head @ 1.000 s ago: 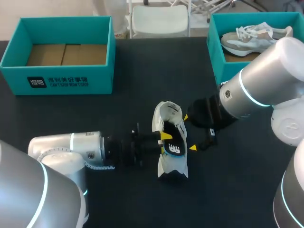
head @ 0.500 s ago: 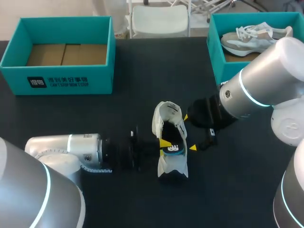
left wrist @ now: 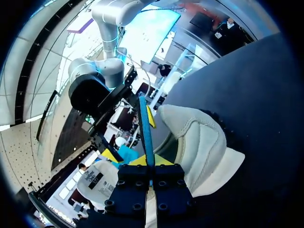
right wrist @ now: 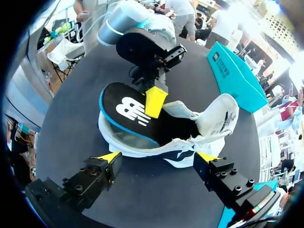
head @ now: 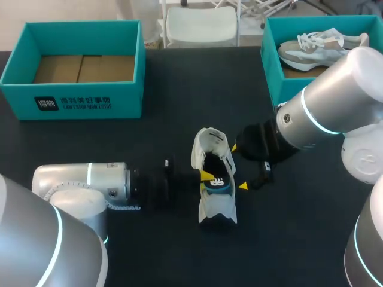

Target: Take the shoe out of the shoebox, open the shoe tongue, remove and reinsert the insole, then place the shoe into the shoebox

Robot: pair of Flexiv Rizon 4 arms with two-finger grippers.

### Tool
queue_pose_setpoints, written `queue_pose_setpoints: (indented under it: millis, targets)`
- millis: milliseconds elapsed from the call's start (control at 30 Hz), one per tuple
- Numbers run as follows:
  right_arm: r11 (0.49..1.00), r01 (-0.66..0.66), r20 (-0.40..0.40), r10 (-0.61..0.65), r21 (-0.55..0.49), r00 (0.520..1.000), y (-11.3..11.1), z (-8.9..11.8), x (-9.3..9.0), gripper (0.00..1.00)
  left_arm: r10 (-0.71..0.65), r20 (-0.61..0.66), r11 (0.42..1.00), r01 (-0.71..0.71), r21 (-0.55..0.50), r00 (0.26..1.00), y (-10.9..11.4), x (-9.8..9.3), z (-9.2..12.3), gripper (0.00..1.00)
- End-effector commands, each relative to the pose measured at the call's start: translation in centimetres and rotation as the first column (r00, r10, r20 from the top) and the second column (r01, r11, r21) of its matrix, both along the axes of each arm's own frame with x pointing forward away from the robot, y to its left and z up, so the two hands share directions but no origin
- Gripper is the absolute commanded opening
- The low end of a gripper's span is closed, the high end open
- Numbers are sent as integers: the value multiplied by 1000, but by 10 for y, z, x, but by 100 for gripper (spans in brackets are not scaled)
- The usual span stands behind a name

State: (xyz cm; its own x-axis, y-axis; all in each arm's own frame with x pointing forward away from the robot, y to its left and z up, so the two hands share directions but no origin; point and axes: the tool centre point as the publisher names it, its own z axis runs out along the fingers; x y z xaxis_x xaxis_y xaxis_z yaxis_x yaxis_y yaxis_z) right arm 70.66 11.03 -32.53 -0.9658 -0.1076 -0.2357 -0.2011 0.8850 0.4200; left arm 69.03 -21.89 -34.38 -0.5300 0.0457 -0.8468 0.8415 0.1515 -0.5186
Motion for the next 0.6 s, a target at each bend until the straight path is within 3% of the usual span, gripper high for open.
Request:
queue_pose_setpoints:
  millis: [33, 167, 200, 233, 267, 600]
  targets:
    - [1000, 2, 3, -2, -1, 1000, 1, -1, -1, 100, -2, -10, 1000, 2, 10, 1000, -4, 7, -8, 0]
    - [1000, 2, 3, -2, -1, 1000, 1, -1, -1, 100, 5, -25, 1000, -4, 2, 1000, -4, 3, -8, 0]
    - [1000, 2, 3, -2, -1, 1000, 1, -1, -1, 100, 4, -26, 1000, -4, -1, 1000, -4, 0, -6, 5]
    - [1000, 2, 3, -2, -1, 1000, 1, -1, -1, 100, 5, -25, 1000, -5, -5, 1000, -3, -2, -4, 19]
    - [1000, 2, 3, -2, -1, 1000, 1, -1, -1, 100, 6, -24, 1000, -7, -9, 1000, -2, -3, -2, 21]
    - [1000, 2, 3, -2, -1, 1000, 1, -1, -1, 100, 1, -5, 999, -1, -52, 1000, 1, -12, 17, 21]
